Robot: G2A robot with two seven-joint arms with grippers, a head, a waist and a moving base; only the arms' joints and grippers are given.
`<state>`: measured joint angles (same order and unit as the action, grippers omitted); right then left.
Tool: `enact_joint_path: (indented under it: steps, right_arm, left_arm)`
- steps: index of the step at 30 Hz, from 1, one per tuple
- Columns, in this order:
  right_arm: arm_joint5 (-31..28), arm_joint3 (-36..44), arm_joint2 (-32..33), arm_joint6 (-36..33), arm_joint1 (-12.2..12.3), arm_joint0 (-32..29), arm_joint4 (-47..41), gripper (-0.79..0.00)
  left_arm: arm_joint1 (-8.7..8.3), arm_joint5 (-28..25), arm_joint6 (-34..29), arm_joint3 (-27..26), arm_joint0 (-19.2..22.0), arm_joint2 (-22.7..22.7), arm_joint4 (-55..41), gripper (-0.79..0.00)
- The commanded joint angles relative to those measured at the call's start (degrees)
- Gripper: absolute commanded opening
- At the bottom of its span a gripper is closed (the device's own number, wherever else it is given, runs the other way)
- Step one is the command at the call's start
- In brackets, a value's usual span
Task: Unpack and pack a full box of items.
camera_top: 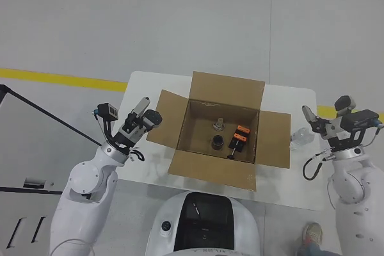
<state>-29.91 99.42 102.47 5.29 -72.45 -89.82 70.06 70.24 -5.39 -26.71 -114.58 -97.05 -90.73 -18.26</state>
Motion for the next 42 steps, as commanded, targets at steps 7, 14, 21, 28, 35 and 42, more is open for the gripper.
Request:
enact_joint_path:
  steps: [7, 14, 21, 28, 35, 42]
  right_arm:
    - [-8.6, -1.0, -22.4, -19.3, -1.2, 10.8, -16.0, 0.000]
    - [-4.8, -14.1, -34.7, -42.1, -2.4, 21.8, -25.9, 0.000]
    - [-7.0, -13.3, -34.0, -47.9, -1.7, 23.6, -22.2, 0.000]
    - [-7.0, -13.3, -34.0, -47.9, -1.7, 23.6, -22.2, 0.000]
    - [-7.0, -13.3, -34.0, -47.9, -1.7, 23.6, -22.2, 0.000]
    - [-7.0, -13.3, -34.0, -47.9, -1.7, 23.6, -22.2, 0.000]
  left_arm:
    - [0.00, 0.0, 0.0, 0.0, 0.0, 0.0, 0.0, 0.000]
    - [0.00, 0.0, 0.0, 0.0, 0.0, 0.0, 0.0, 0.000]
    - [0.00, 0.0, 0.0, 0.0, 0.0, 0.0, 0.0, 0.000]
    - [0.00, 0.0, 0.0, 0.0, 0.0, 0.0, 0.0, 0.000]
    - [0.00, 0.0, 0.0, 0.0, 0.0, 0.0, 0.0, 0.000]
    - [0.00, 0.0, 0.0, 0.0, 0.0, 0.0, 0.0, 0.000]
